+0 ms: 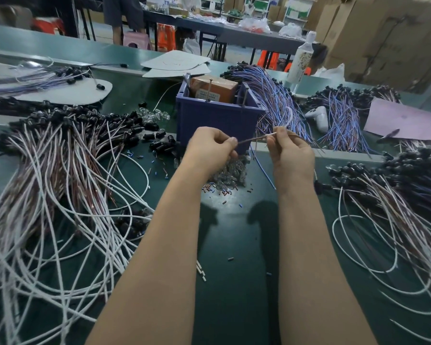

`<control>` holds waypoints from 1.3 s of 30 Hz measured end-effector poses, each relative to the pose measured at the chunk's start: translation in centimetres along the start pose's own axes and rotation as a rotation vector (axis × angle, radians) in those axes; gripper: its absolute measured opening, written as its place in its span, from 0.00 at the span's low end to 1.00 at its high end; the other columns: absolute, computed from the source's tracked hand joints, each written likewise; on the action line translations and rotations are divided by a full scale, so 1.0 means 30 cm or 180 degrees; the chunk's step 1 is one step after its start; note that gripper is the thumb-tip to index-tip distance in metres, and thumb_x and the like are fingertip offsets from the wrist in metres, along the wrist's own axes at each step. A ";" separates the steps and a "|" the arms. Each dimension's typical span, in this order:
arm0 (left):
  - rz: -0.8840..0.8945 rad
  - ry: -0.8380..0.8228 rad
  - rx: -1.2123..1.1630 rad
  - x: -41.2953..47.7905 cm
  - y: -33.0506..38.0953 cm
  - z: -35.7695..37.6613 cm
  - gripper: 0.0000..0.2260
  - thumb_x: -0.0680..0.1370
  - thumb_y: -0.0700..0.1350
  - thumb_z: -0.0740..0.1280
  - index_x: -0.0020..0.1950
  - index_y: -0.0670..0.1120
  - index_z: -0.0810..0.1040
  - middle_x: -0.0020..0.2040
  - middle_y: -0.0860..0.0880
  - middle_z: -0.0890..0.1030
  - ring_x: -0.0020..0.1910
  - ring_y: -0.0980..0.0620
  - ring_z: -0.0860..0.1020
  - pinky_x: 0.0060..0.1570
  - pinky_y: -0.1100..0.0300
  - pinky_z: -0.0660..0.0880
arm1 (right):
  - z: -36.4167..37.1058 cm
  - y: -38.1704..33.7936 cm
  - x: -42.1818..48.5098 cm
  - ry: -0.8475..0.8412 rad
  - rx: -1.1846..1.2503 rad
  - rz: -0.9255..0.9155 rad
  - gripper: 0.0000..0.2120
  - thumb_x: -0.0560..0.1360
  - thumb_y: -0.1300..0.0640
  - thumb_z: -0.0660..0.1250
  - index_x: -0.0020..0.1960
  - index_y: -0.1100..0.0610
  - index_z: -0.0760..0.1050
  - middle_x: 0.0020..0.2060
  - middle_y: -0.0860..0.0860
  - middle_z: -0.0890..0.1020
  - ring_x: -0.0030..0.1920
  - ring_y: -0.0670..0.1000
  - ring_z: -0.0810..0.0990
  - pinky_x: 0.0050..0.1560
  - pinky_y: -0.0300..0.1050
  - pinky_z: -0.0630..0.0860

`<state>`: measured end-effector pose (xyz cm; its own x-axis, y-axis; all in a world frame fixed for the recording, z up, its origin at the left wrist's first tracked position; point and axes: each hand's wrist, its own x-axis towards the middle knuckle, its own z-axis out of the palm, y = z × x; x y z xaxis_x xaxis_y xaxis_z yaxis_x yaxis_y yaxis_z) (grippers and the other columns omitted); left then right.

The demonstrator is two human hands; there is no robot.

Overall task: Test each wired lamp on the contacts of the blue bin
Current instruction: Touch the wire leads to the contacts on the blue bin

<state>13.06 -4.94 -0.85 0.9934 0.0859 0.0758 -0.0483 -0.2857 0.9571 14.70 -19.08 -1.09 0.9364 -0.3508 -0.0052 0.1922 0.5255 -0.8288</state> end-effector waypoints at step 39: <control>0.0031 0.0443 -0.0583 0.012 0.027 -0.035 0.13 0.81 0.41 0.60 0.38 0.47 0.77 0.33 0.51 0.78 0.34 0.56 0.74 0.38 0.62 0.72 | 0.131 -0.077 -0.089 -0.1979 -0.4872 -0.0867 0.12 0.79 0.53 0.62 0.48 0.58 0.82 0.37 0.51 0.83 0.41 0.51 0.80 0.45 0.45 0.75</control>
<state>13.28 -4.14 0.24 0.9695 0.2186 0.1110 -0.0885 -0.1102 0.9900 12.90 -16.31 3.04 0.9641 0.2381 0.1180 0.2644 -0.8156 -0.5147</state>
